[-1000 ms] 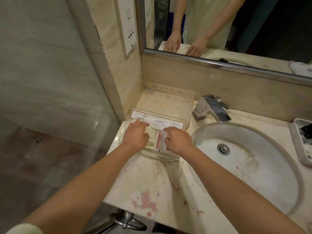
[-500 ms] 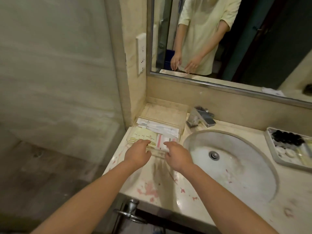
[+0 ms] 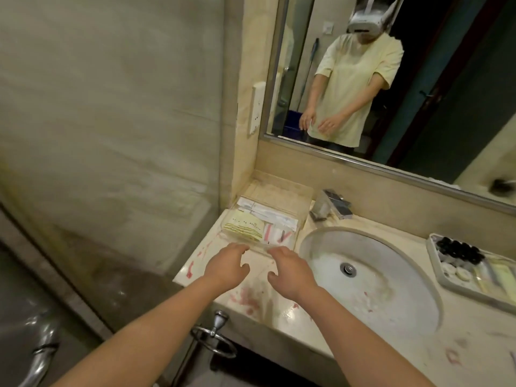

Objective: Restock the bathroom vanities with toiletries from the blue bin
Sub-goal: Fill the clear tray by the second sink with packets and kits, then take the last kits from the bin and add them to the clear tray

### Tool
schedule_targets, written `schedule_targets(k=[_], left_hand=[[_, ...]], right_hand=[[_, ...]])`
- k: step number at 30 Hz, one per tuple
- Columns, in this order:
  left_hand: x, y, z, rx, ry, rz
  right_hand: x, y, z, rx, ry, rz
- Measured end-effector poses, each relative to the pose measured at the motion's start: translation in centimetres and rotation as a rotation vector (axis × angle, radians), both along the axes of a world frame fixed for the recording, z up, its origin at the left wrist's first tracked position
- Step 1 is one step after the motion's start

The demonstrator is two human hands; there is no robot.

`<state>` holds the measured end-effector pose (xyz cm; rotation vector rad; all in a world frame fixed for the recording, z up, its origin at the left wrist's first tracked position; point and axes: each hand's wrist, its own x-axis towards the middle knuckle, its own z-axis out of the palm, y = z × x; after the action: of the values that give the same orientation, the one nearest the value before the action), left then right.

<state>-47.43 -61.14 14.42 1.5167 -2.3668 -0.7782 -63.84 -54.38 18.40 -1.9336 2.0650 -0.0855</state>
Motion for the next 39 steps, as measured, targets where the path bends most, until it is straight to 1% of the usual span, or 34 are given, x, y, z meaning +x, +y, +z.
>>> schedule_targets(k=[6,12,23,28,32,39], left_hand=[[1.8,2.2,0.4,-0.004,-0.030,0.137],[3.1,6.3,0.8,-0.002,-0.050,0.283],[5.1,19.5,-0.8,0.077,-0.028,0.601],[7.1,25.8,-1.3,0.133,-0.084,0.737],[9.0,30.3,-1.5,0.157,-0.108,0.885],[12.7,37.1,-1.5,0.174,-0.061,1.063]], right_hand=[[1.0,0.3,0.1,-0.033,-0.001,0.153],[1.5,1.6,0.3,-0.028,-0.016,0.335],[4.0,7.7,-1.3,-0.040,-0.033,0.656],[6.6,11.2,-2.5,-0.019,-0.017,0.835],[9.7,13.5,-2.6,-0.020,-0.016,0.960],[15.5,17.4,-2.8,-0.005,-0.025,1.141]])
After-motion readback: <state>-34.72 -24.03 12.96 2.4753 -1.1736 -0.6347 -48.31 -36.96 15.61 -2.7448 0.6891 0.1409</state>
